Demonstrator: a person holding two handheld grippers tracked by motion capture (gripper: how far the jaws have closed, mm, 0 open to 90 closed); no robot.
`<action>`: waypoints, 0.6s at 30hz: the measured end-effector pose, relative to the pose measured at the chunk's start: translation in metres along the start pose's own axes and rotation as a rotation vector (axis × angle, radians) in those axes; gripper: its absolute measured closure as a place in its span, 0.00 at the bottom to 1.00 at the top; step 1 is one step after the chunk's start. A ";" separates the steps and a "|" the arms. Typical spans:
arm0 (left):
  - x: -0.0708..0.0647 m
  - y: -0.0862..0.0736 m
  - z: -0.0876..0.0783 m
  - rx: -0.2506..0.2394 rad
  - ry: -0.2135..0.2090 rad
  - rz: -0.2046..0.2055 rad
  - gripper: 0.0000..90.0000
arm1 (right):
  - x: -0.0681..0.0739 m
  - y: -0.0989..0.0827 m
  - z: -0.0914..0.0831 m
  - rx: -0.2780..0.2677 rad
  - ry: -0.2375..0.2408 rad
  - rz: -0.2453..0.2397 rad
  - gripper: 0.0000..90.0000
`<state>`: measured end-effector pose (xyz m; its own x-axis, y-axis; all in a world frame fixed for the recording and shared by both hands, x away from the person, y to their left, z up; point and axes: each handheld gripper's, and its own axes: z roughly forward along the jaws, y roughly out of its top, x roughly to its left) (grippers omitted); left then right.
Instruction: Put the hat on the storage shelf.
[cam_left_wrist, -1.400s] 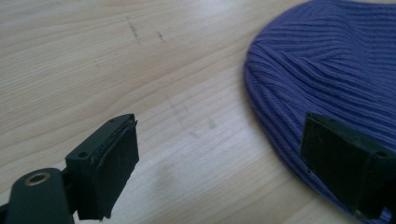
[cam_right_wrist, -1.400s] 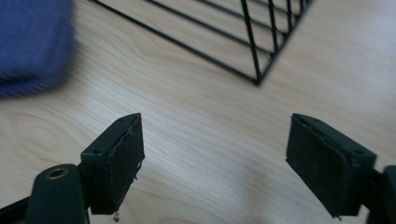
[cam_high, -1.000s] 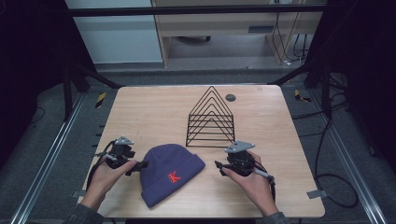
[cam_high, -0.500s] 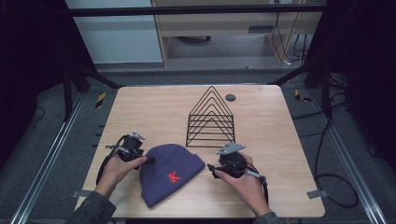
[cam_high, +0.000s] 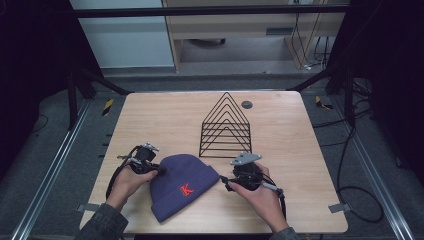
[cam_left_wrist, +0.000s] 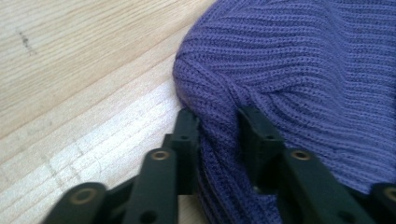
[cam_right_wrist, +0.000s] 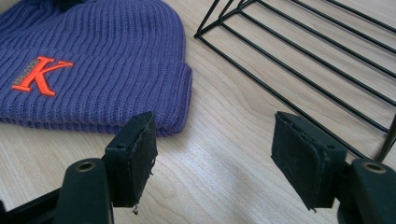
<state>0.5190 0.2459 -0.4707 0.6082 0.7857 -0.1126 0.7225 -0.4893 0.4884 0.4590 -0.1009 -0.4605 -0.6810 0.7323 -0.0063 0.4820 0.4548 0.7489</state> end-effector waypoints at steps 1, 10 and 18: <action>0.000 0.000 -0.001 -0.007 0.006 0.000 0.82 | 0.000 0.000 -0.001 0.000 -0.001 0.003 0.34; -0.015 0.001 -0.021 -0.071 0.048 0.073 0.89 | -0.001 -0.006 -0.006 -0.002 -0.006 0.011 0.33; -0.039 0.013 -0.052 -0.131 0.076 0.174 0.89 | -0.005 -0.009 -0.016 -0.015 -0.024 0.030 0.29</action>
<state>0.4881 0.2287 -0.4148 0.6895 0.7228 0.0463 0.5571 -0.5702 0.6037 0.4489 -0.1171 -0.4569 -0.6527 0.7576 0.0002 0.4936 0.4250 0.7588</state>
